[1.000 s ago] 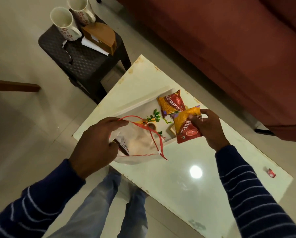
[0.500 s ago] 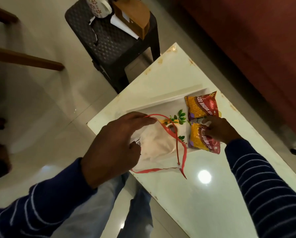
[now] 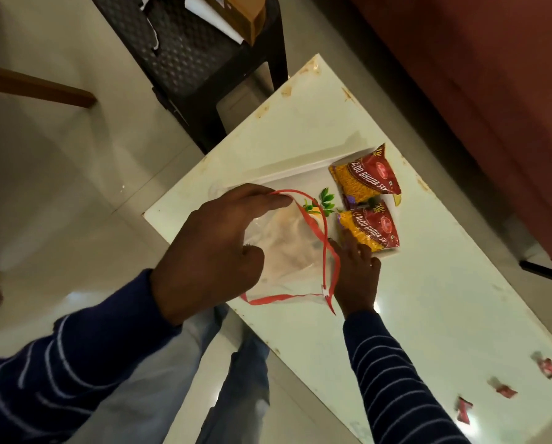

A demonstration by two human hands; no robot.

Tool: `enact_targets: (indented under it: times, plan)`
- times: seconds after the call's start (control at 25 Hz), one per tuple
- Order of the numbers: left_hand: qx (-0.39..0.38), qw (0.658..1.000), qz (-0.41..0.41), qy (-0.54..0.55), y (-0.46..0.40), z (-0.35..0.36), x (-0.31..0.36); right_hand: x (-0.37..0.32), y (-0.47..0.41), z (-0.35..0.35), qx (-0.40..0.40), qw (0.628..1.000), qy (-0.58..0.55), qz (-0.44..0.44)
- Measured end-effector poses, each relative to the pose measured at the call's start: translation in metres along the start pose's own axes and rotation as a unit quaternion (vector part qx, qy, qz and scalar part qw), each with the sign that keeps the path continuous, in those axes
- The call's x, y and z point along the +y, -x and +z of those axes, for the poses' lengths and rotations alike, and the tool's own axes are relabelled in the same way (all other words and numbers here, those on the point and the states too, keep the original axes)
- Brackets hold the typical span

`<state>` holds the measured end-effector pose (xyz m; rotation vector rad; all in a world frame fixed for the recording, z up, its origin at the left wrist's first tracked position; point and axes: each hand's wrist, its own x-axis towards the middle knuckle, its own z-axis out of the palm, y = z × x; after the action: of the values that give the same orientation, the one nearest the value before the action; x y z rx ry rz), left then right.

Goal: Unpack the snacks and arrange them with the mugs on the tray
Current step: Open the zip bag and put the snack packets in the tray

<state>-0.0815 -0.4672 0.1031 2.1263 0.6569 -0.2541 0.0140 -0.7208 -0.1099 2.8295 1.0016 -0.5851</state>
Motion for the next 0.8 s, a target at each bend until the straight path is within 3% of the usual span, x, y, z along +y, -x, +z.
enact_targets:
  times: [0.12,0.2,0.32,0.4,0.48,0.52,0.6,0.68,0.8]
  plan:
    - [0.003,1.000,0.001,-0.016,-0.001,-0.001,-0.004,0.007,-0.007,0.001,-0.015,0.996,0.007,0.083]
    - [0.000,1.000,0.004,-0.015,-0.002,0.001,-0.005,0.010,-0.009,-0.003,-0.032,0.996,-0.007,0.083]
    - [0.000,1.000,0.006,-0.005,-0.002,0.005,-0.004,0.006,-0.004,-0.023,-0.001,0.988,-0.104,0.114]
    - [0.000,1.000,0.006,0.003,-0.003,0.008,-0.002,-0.006,0.003,-0.049,0.067,0.945,-0.263,0.183]
    - [-0.002,1.000,0.008,0.013,-0.004,0.009,-0.001,-0.019,0.018,-0.094,0.176,0.864,-0.416,0.222]
    - [-0.005,1.000,0.009,0.018,-0.003,0.009,0.000,-0.026,0.029,-0.121,0.232,0.837,-0.452,0.200]
    - [-0.010,1.000,0.013,0.022,0.000,0.009,0.003,-0.044,0.056,-0.171,0.268,0.824,-0.490,0.097]
    - [-0.015,0.999,0.021,0.026,0.005,0.010,0.009,-0.068,0.073,-0.204,0.199,0.834,-0.514,-0.007]
    - [-0.036,0.997,0.050,0.050,0.016,0.015,0.025,-0.097,0.065,-0.211,-0.007,0.895,-0.445,-0.035]
